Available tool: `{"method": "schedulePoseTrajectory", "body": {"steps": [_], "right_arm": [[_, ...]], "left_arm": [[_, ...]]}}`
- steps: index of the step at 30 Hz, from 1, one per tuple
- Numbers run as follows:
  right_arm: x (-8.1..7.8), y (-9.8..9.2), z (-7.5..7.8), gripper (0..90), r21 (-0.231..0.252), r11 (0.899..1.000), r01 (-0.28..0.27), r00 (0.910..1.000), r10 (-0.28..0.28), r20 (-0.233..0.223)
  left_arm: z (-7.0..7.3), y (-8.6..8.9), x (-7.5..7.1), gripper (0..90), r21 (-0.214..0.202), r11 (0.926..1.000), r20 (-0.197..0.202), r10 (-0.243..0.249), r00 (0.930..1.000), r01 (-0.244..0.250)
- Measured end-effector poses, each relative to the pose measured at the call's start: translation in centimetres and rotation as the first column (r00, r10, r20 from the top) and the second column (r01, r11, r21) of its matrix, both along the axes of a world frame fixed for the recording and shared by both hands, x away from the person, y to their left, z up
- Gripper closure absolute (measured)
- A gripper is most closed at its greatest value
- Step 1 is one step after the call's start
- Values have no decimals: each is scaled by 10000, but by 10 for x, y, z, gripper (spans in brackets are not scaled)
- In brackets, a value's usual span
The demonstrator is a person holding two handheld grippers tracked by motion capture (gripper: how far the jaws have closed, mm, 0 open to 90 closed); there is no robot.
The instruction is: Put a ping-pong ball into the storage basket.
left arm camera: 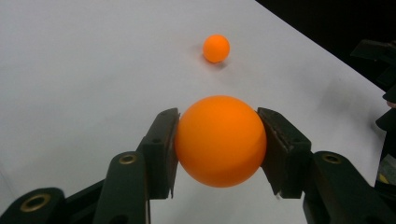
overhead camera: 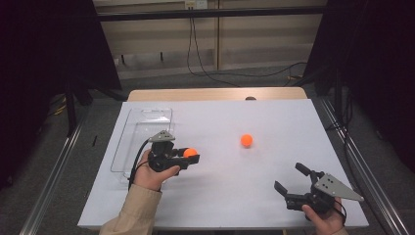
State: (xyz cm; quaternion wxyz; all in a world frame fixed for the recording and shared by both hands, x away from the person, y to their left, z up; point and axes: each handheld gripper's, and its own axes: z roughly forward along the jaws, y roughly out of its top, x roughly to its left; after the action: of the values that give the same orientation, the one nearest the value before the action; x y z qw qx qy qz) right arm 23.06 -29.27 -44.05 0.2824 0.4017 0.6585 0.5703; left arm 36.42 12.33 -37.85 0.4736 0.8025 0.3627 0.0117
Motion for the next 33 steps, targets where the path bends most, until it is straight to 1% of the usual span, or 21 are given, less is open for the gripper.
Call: {"method": "schedulePoseTrajectory", "body": {"steps": [8,11,12,33], "right_arm": [[0,0,0,31,-20,10000,-2,10000,2,-2],[0,0,0,31,6,10000,3,10000,-3,-14],[0,0,0,31,2,10000,4,10000,-4,-11],[0,0,0,31,-10,10000,-1,10000,1,-14]], "left_arm": [[0,2,1,508,31,10000,5,68,10000,-68],[1,3,1,508,107,9999,47,86,10000,-87],[1,3,1,508,40,9999,26,131,9999,-131],[4,12,3,508,-32,9994,111,350,9993,-350]]}}
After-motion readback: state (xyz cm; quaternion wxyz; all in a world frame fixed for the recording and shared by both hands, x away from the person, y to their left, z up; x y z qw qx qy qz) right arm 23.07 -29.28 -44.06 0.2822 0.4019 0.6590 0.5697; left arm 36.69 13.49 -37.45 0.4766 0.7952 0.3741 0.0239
